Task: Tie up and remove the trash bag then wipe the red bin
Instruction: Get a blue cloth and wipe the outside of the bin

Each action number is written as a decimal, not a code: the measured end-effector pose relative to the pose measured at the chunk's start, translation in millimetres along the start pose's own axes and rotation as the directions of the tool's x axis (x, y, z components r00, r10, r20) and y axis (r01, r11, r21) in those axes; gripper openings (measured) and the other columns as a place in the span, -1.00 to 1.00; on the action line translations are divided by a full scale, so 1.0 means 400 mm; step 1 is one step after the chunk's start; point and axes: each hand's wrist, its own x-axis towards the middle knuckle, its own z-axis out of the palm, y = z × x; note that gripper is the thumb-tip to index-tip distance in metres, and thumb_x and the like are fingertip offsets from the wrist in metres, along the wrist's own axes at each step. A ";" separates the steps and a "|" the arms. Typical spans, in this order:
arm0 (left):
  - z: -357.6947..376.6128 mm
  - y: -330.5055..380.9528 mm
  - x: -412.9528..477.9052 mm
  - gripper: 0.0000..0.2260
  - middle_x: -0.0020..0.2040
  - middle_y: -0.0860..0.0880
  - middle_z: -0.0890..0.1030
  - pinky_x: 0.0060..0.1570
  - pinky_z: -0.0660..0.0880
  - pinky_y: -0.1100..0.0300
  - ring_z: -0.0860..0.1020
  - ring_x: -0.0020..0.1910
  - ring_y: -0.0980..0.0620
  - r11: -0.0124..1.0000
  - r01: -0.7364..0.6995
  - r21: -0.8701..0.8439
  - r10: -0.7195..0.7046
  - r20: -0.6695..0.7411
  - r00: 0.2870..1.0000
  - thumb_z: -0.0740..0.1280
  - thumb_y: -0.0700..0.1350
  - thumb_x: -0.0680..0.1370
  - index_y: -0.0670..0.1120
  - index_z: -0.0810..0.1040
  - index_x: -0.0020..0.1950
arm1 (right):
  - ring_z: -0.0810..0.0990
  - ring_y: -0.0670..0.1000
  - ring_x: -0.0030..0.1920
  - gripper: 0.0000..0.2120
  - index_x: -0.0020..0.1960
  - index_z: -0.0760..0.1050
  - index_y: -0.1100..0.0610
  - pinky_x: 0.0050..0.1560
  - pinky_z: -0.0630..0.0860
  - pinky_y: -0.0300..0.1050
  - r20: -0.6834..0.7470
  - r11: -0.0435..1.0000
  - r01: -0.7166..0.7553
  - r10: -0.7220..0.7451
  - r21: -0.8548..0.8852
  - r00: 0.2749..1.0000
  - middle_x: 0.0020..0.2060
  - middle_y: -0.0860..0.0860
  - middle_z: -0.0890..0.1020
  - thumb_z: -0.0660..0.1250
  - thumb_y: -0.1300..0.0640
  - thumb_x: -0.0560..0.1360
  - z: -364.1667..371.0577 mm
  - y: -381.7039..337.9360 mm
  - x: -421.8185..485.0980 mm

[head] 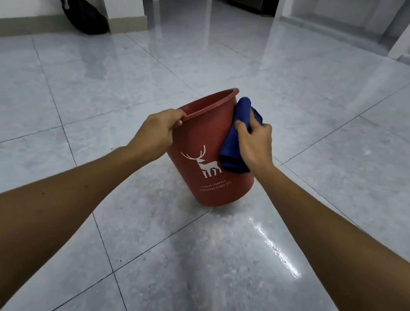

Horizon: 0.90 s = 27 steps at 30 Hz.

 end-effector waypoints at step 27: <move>0.032 0.026 0.029 -0.47 0.32 -0.17 0.38 -0.06 0.61 -0.13 0.55 0.10 -0.24 0.688 0.657 -0.308 -0.657 0.121 0.744 0.22 -0.33 0.41 -0.10 0.31 0.38 | 0.59 0.23 0.07 -0.50 -0.06 0.55 0.20 -0.04 0.42 -0.08 -0.148 0.880 -0.470 0.456 -0.075 0.878 0.05 0.22 0.61 0.19 -0.26 0.49 -0.118 0.074 0.005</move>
